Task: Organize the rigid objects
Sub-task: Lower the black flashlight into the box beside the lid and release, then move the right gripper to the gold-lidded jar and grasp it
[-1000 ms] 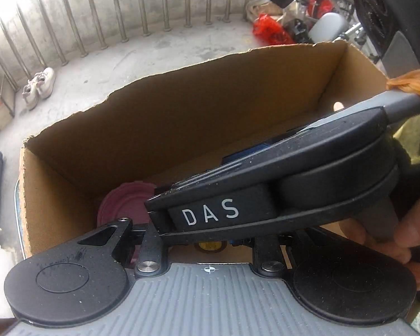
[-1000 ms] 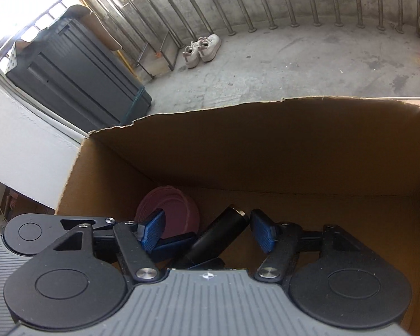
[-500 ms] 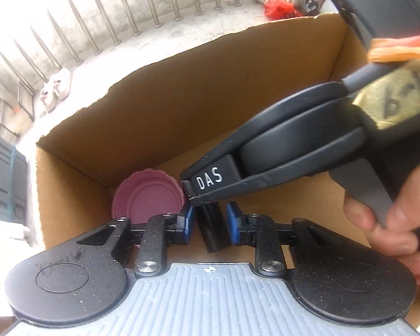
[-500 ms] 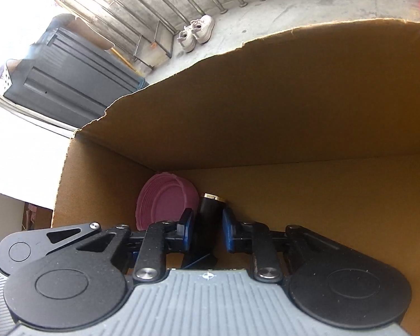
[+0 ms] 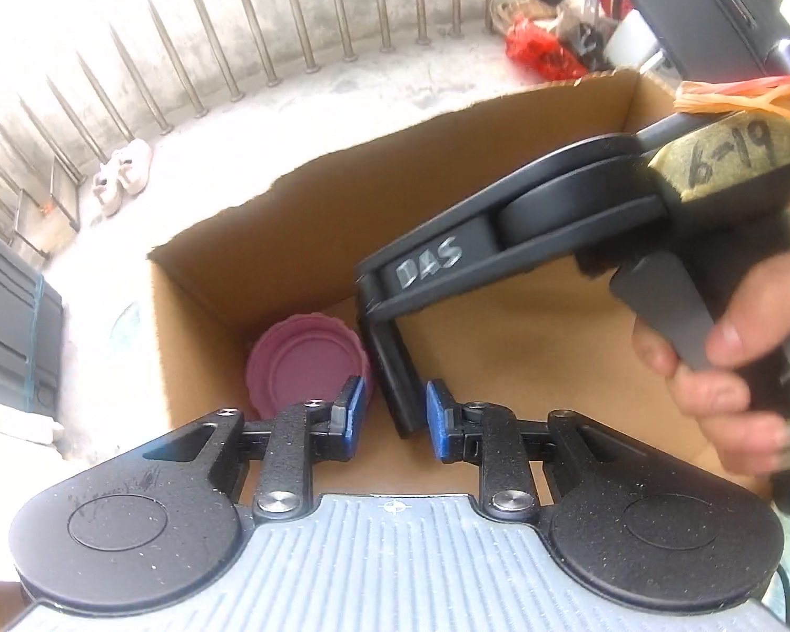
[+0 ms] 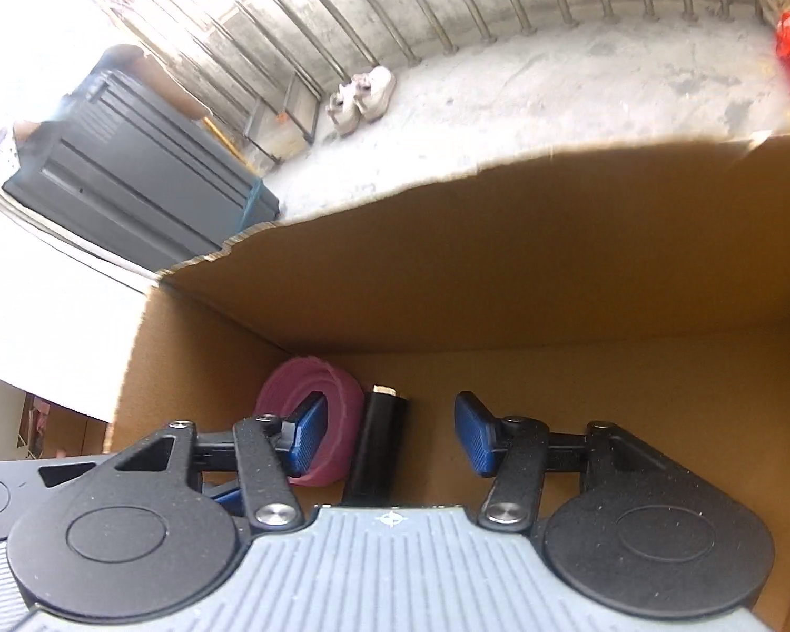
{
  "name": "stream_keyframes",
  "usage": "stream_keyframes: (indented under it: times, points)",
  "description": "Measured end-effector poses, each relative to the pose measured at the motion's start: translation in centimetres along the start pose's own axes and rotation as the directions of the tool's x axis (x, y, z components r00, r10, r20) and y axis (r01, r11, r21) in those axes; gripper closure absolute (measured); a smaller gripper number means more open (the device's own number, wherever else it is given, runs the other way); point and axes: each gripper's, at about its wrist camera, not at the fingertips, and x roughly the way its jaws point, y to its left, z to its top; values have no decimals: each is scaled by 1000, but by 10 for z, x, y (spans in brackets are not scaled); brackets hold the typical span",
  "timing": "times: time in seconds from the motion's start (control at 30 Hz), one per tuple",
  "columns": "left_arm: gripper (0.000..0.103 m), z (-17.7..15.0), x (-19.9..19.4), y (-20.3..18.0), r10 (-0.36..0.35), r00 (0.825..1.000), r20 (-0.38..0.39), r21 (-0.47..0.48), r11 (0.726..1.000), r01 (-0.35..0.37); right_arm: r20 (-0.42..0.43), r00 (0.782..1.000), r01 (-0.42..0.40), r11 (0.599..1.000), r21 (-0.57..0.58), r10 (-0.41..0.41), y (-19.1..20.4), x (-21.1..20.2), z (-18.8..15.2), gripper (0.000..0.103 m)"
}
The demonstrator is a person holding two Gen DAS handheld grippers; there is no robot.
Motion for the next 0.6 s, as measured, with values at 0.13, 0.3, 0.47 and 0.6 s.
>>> stream_keyframes:
  times: [0.13, 0.3, 0.47, 0.6]
  points:
    - [75, -14, -53, 0, 10, 998, 63, -10, 1000, -9, 57, 998, 14, 1000, -19, -13, 14, -40, -7, 47]
    - [69, -28, -99, -29, -10, 980, 197, -30, 999, 16, 121, 993, 23, 998, -57, -16, 37, -96, -26, 47]
    - [59, -82, -128, -52, -80, 940, 331, -49, 994, 102, 187, 982, -6, 994, -107, 26, 53, -154, -63, 47]
    - [51, -127, -125, -82, -125, 897, 423, -34, 987, 154, 214, 974, -43, 987, -154, 75, 52, -183, -91, 47]
